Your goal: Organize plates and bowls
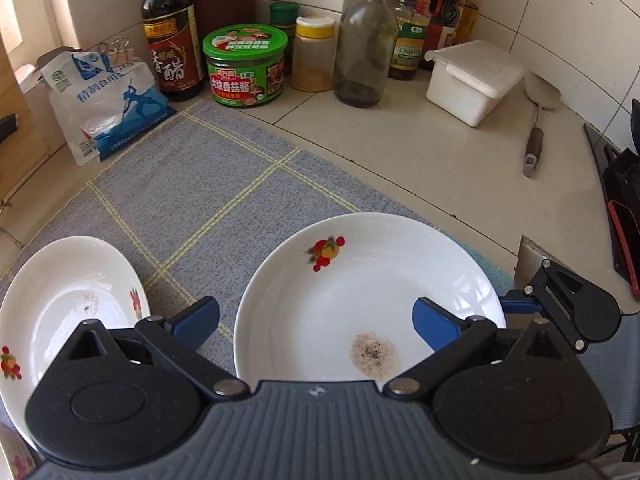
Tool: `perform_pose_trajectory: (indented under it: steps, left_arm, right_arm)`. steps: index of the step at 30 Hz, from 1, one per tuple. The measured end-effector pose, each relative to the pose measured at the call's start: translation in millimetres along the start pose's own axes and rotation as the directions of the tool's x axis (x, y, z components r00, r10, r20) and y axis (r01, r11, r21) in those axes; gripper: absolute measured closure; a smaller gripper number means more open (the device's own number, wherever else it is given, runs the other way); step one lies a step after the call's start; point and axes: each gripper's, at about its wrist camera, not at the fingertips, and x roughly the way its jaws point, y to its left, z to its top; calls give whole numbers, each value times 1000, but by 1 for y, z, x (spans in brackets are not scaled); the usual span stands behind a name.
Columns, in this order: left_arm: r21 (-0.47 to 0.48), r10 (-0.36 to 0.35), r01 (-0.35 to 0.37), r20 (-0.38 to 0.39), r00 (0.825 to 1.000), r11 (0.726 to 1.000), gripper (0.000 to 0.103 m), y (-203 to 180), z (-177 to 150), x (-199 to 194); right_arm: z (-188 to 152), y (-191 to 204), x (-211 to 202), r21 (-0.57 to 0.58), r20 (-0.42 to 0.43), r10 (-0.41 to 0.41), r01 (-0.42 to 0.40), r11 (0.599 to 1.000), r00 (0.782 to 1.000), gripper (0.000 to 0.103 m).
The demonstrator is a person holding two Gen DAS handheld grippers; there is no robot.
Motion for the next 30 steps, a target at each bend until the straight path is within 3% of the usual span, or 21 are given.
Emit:
perform_pose_trajectory:
  steps: [7, 10, 15, 30]
  left_arm:
    - [58, -66, 74, -121, 990, 996, 8, 12, 15, 28]
    - [59, -114, 127, -178, 977, 990, 12, 16, 19, 40]
    - [70, -148, 169, -238, 960, 983, 26, 20, 22, 51]
    - [109, -184, 219, -267, 946, 970, 28, 23, 30, 56]
  right_arm:
    - [-1, 0, 0, -5, 4, 7, -7, 1000, 1000, 0]
    - [-1, 0, 0, -4, 6, 6, -5, 1000, 1000, 0]
    - [2, 1, 2, -1, -3, 1, -1, 1000, 1000, 0]
    - [12, 2, 7, -23, -61, 13, -14, 1000, 998, 0]
